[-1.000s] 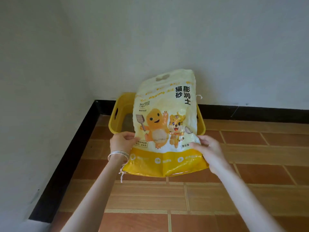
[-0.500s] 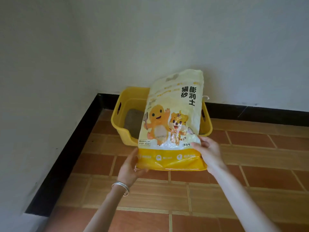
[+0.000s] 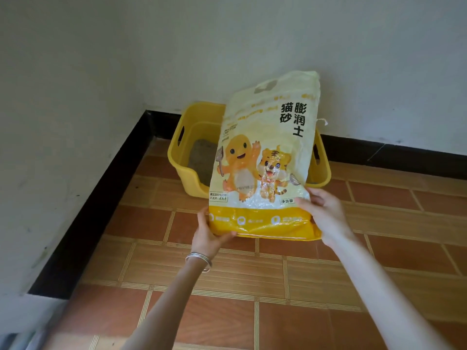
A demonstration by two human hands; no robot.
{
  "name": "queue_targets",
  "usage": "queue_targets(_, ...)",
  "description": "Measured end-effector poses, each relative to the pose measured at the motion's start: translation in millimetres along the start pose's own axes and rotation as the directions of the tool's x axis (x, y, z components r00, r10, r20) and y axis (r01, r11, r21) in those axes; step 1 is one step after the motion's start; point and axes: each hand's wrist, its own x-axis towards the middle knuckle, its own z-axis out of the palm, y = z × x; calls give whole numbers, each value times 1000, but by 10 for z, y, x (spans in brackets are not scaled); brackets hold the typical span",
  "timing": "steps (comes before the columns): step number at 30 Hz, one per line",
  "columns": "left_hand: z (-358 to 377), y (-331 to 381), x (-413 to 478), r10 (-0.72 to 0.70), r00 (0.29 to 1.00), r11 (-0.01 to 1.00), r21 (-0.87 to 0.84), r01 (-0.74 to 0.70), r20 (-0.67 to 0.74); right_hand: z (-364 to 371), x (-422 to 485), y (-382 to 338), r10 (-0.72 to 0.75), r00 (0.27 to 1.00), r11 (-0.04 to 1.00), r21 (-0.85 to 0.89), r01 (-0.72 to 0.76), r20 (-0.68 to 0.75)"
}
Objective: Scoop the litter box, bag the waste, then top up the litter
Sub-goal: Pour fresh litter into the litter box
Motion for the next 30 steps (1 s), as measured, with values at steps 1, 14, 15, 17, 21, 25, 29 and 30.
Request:
queue_targets(1,-19,15,-10,6,1000,1000,-24,-6,-12,-20,-2,-6,1,1000,1000,-4,-1,8)
queue_targets(14,-248,19,-132,127,983,985,-97,-140,-133,-292,-144,-33,-70,896,967,-190,168,438)
queue_targets(15,-270,38,-138,118,982,984,-116,-135,-145,-316,-164,-32,-73,870,953,-222,205,488)
queue_targets(17,-329,121,-160,97,979,978,-163,-127,-180,-365,-196,-15,-68,804,901,-309,303,590)
queue_targets(21,-441,315,-201,77,977,963,-237,-125,-201,-398,-284,67,12,750,846,-406,345,661)
queue_targets(25,-549,507,-234,18,985,929,-360,-81,-174,-337,-368,90,-126,850,869,-357,344,512)
queue_targets(29,-660,645,-257,-150,980,842,-537,55,-133,-301,-372,150,-233,888,879,-304,366,396)
queue_targets(30,-682,672,-263,-190,977,819,-565,101,-101,-294,-371,159,-245,896,889,-283,360,371)
